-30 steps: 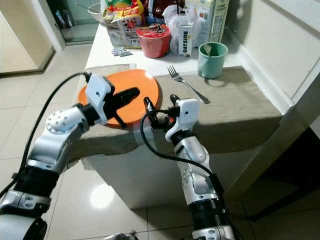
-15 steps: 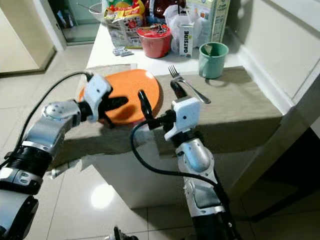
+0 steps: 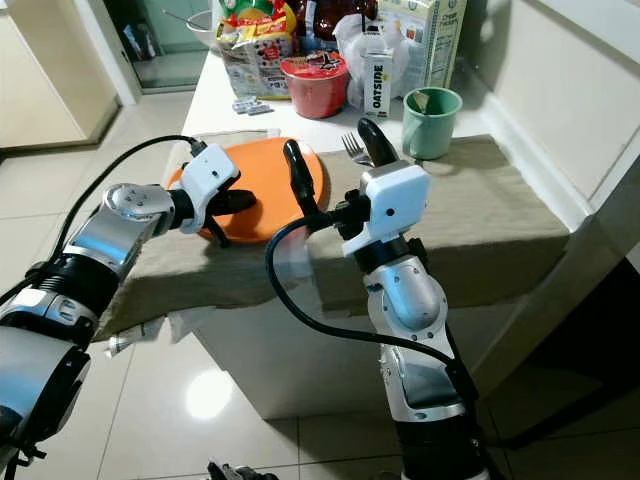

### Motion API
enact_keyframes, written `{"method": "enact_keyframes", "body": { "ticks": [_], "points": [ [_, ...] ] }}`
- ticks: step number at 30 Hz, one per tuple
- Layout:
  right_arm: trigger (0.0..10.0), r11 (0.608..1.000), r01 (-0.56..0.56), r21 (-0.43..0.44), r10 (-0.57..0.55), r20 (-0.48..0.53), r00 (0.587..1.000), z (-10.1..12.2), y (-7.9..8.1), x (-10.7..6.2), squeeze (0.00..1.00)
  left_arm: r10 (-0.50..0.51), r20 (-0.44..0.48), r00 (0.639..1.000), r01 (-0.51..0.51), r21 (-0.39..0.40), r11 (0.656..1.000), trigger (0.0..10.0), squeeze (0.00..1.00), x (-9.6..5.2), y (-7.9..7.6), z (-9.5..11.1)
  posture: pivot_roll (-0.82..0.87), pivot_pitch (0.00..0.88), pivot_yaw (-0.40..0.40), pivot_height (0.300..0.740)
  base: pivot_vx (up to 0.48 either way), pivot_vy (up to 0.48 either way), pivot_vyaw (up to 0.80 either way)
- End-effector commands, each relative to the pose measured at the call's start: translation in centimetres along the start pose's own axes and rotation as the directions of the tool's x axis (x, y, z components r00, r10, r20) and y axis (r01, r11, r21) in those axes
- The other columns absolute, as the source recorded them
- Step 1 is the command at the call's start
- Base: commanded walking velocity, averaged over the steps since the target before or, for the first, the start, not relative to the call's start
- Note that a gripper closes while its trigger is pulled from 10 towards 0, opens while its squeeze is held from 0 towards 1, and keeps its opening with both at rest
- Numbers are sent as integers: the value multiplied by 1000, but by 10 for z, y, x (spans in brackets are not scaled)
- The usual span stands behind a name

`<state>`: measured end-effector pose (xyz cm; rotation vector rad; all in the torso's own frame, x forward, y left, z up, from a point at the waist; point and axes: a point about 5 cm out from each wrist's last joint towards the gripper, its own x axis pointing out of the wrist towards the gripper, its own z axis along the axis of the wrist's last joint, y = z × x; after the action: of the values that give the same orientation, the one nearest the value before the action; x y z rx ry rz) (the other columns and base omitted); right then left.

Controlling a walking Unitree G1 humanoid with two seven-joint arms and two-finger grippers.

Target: Setting the table

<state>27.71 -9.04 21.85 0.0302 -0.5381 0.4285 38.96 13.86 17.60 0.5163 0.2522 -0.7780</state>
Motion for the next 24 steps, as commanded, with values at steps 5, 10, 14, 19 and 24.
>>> {"method": "enact_keyframes", "body": {
  "ticks": [5,10,14,19,24],
  "points": [
    [10000,1000,-7,4,7,-20,1000,-1,3,-3,0,-118,28,993,117,22,993,10000,0,15,-21,9,-135,38,133,740,0,0,0],
    [10000,1000,-12,7,12,-37,999,-5,5,-5,0,-173,76,982,171,35,985,10000,0,24,-35,20,-136,39,134,740,0,0,0],
    [10000,1000,-15,10,15,-45,999,-7,6,-5,0,-201,98,975,197,46,979,10000,0,30,-45,26,-134,43,136,740,0,0,0],
    [10000,1000,-16,11,17,-48,999,-8,8,-5,0,-184,116,976,181,36,983,10000,0,36,-48,32,-138,49,146,740,0,0,0],
    [10000,1000,-17,12,17,-51,999,-9,10,-6,0,-166,109,980,162,43,986,10000,0,37,-47,33,-140,52,149,740,0,0,0]
  ]
}}
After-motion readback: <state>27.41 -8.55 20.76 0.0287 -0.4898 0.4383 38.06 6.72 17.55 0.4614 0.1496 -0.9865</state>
